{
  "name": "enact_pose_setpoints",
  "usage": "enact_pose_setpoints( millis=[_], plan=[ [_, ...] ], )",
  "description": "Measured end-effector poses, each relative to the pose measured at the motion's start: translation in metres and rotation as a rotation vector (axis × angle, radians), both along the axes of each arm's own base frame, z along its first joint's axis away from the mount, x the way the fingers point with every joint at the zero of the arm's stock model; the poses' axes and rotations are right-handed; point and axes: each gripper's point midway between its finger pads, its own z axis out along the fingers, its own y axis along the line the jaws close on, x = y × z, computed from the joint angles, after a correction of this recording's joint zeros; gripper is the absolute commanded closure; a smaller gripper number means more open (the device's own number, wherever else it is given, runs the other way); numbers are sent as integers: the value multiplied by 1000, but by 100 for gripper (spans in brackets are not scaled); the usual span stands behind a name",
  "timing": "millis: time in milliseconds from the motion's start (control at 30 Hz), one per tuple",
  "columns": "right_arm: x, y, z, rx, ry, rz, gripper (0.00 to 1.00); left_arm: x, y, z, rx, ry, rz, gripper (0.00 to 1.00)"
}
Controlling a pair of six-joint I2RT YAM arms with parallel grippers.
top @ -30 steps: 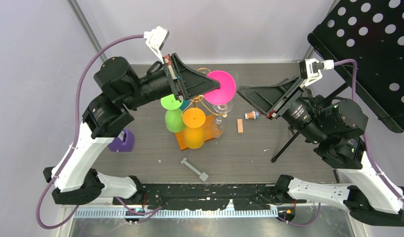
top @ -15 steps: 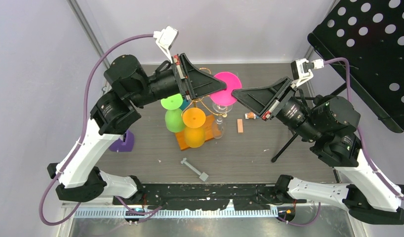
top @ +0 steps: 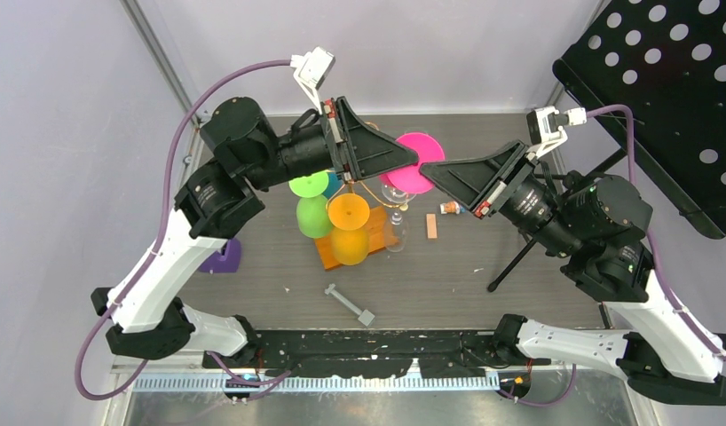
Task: Place the wine glass upside down on the wine glass rack
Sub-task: Turn the wine glass upside down at the wine rack.
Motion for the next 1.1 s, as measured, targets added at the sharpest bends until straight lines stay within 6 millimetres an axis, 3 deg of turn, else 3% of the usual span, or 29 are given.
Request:
enact_pose_setpoints(
  millis=[167, 333, 600, 800, 967, 1100],
  plan=[
    [2, -3, -2, -11, -5, -19, 95, -1, -2, 0, -8, -7, -9, 59],
    [7, -20, -2, -19, -17, -99, 95, -3, 0, 0, -14, -18, -7, 43],
    [14, -73, 9, -41, -51, -301, 95, -1, 24, 12, -29, -89, 60, 42],
    [17, -120, 49, -86, -110, -476, 95, 42, 58, -6, 84, -156, 258, 42],
    [43, -115, 61, -195, -137, -568, 95, 67, 66, -37, 247, -182, 332, 44],
    [96, -95, 37, -320, -99, -584, 95, 83, 66, -70, 400, -191, 358, 47]
  ],
)
